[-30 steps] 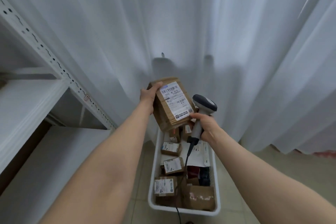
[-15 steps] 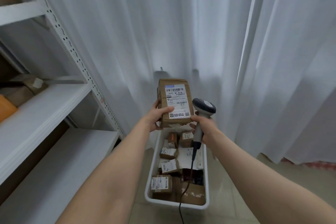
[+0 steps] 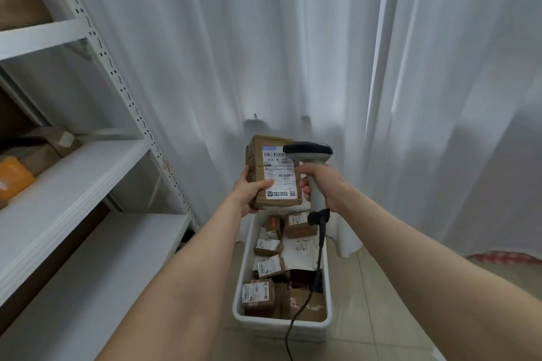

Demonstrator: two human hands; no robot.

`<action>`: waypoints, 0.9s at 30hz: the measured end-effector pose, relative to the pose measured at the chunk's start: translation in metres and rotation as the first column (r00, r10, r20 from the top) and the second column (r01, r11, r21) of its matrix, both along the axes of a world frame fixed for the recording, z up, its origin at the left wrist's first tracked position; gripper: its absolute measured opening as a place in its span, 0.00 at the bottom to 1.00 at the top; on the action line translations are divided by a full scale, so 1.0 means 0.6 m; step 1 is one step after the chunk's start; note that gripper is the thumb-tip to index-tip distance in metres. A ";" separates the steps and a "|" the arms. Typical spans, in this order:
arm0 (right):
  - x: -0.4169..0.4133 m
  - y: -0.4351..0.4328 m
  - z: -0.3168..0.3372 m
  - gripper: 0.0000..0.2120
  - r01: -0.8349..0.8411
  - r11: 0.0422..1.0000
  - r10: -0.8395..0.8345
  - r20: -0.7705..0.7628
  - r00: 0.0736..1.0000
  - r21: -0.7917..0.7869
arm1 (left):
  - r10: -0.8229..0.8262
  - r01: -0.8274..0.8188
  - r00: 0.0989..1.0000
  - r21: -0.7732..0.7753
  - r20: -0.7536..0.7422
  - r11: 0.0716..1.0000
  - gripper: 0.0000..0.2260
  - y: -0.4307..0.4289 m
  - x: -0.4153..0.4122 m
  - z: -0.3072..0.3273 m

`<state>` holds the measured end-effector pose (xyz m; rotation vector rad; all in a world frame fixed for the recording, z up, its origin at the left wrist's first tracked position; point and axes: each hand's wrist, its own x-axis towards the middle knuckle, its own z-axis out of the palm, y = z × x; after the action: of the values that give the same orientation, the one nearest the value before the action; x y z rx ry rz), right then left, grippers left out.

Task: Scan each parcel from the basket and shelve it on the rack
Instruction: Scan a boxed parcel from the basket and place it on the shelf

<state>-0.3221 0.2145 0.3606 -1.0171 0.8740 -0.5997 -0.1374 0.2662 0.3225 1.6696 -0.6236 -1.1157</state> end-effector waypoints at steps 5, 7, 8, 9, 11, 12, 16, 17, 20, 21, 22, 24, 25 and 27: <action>0.013 0.027 0.022 0.04 -0.037 0.999 0.037 -0.030 0.999 0.004 | 0.013 -0.013 1.000 0.008 -0.015 1.000 0.25 0.023 0.022 0.001; 0.020 0.039 0.028 0.03 -0.031 0.999 0.031 -0.036 0.999 0.014 | 0.020 -0.020 0.999 0.012 -0.025 1.000 0.25 0.032 0.031 0.001; 0.024 0.045 0.031 0.03 -0.027 1.000 0.027 -0.039 0.999 0.015 | 0.023 -0.023 0.999 0.012 -0.030 1.000 0.25 0.036 0.036 0.001; 0.027 0.051 0.033 0.02 -0.022 1.000 0.023 -0.045 0.999 0.013 | 0.025 -0.025 0.999 0.012 -0.034 1.000 0.25 0.041 0.042 0.001; 0.035 0.061 0.037 0.02 -0.021 1.000 0.021 -0.060 0.998 0.006 | 0.031 -0.030 0.999 0.013 -0.043 0.999 0.26 0.051 0.055 0.000; 0.040 0.065 0.039 0.02 -0.023 1.000 0.023 -0.065 0.998 0.004 | 0.035 -0.034 0.998 0.015 -0.051 0.999 0.27 0.056 0.061 0.000; 0.063 0.086 0.044 0.02 -0.028 1.000 0.027 -0.082 0.996 -0.007 | 0.043 -0.042 0.996 0.014 -0.079 0.999 0.31 0.075 0.087 -0.001; 0.069 0.091 0.045 0.03 -0.033 0.999 0.032 -0.087 0.996 -0.011 | 0.044 -0.043 0.995 0.012 -0.085 0.999 0.30 0.080 0.094 -0.001; 0.090 0.105 0.048 0.02 -0.043 0.999 0.040 -0.110 0.993 -0.028 | 0.033 -0.032 0.994 0.009 -0.101 0.999 0.24 0.097 0.116 -0.005; 0.097 0.110 0.050 0.02 -0.045 0.998 0.041 -0.119 0.992 -0.033 | 0.027 -0.027 0.994 0.009 -0.107 1.000 0.23 0.103 0.123 -0.007; 0.103 0.114 0.052 0.02 -0.047 0.998 0.042 -0.128 0.991 -0.036 | 0.024 -0.023 0.993 0.010 -0.113 1.000 0.23 0.108 0.128 -0.009; 0.114 0.123 0.055 0.01 -0.052 0.998 0.046 -0.145 0.988 -0.041 | 0.020 -0.019 0.993 0.010 -0.119 1.000 0.22 0.119 0.138 -0.011; 0.120 0.128 0.056 0.01 -0.056 0.998 0.049 -0.152 0.987 -0.043 | 0.021 -0.020 0.992 0.008 -0.125 1.000 0.22 0.124 0.143 -0.013; 0.130 0.138 0.057 0.01 -0.063 0.997 0.054 -0.163 0.985 -0.046 | 0.028 -0.028 0.991 0.007 -0.134 1.000 0.23 0.133 0.153 -0.016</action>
<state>-0.2443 0.2971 0.3947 -1.1459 0.9715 -0.4966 -0.0453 0.3459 0.3127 1.5880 -0.5105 -1.1992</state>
